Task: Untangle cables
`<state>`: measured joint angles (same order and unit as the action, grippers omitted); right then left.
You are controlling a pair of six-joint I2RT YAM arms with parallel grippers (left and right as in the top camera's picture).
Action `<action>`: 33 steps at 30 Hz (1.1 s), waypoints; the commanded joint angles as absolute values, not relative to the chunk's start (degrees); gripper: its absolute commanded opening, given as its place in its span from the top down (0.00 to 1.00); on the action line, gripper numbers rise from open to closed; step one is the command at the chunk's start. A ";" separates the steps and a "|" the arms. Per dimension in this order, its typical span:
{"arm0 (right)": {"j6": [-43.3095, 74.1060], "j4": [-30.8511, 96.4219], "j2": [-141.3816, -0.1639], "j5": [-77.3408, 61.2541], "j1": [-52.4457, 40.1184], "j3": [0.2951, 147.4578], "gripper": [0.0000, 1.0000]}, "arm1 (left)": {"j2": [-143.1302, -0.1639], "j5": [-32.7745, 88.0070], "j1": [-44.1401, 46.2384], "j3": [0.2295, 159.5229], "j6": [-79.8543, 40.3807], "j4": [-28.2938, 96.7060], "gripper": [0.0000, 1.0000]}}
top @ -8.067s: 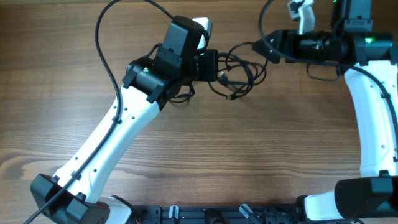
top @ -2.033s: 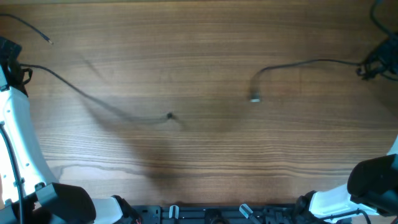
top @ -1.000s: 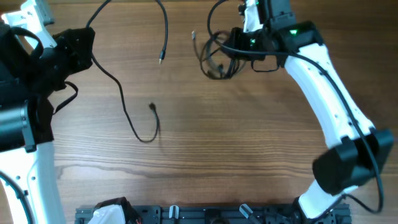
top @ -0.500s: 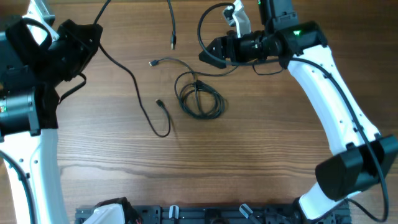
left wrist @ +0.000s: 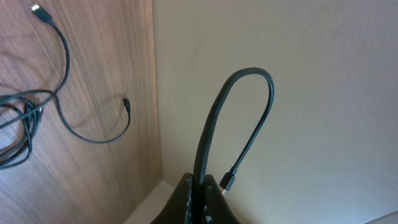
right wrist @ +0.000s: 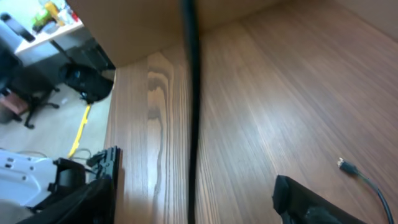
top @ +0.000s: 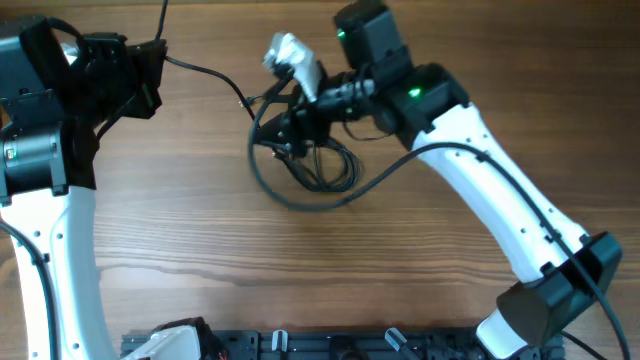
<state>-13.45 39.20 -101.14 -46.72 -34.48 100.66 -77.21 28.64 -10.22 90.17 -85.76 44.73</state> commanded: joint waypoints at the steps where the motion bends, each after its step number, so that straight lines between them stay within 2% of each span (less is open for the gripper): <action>1: -10.59 36.25 -102.89 -42.35 -36.34 101.56 0.31 | -77.14 30.22 -10.00 90.32 -87.61 44.42 0.96; 4: -6.81 33.08 -102.89 -42.33 -36.75 101.56 0.50 | -77.14 30.24 -9.78 90.32 -87.44 44.86 0.96; 11: -4.23 30.68 -102.98 -42.33 -37.54 101.56 0.62 | -77.17 30.22 -8.08 90.32 -87.44 44.91 0.96; 13: -4.23 30.70 -102.98 -41.93 -37.54 101.56 0.70 | -77.17 30.22 -8.08 90.32 -87.42 44.91 0.96; 16: -1.58 30.74 -102.98 -39.07 -37.54 101.56 0.92 | -77.17 30.17 -8.10 90.32 -87.20 44.93 0.94; 17: 0.60 30.92 -102.98 -36.42 -37.52 101.56 0.96 | -77.17 30.13 -8.10 90.32 -87.18 45.15 0.92; 19: 4.78 31.77 -102.96 -31.29 -37.41 101.56 0.96 | -77.17 28.69 -8.10 90.32 -84.64 45.78 0.82; 20: 5.56 32.42 -102.85 -29.45 -37.39 101.56 0.96 | -77.17 27.14 -8.10 90.32 -82.37 46.54 0.74; 21: 6.28 33.45 -102.50 -27.62 -37.36 101.58 0.96 | -77.17 24.99 -8.10 90.32 -79.64 47.68 0.60; 22: 6.44 34.46 -102.08 -25.87 -37.26 101.58 0.96 | -77.17 22.11 -8.10 90.32 -76.27 49.08 0.51; 25: 7.70 37.28 -99.81 -21.80 -36.49 101.71 0.96 | -77.28 13.56 -8.10 90.32 -67.22 53.01 0.36; 30: 10.52 39.64 -93.60 -21.37 -31.09 105.75 0.96 | -78.78 6.31 -8.10 90.32 -51.51 55.57 0.30; 33: 12.95 40.25 -89.27 -21.39 -25.12 108.31 0.96 | -79.66 6.33 -8.10 90.32 -48.10 55.83 0.30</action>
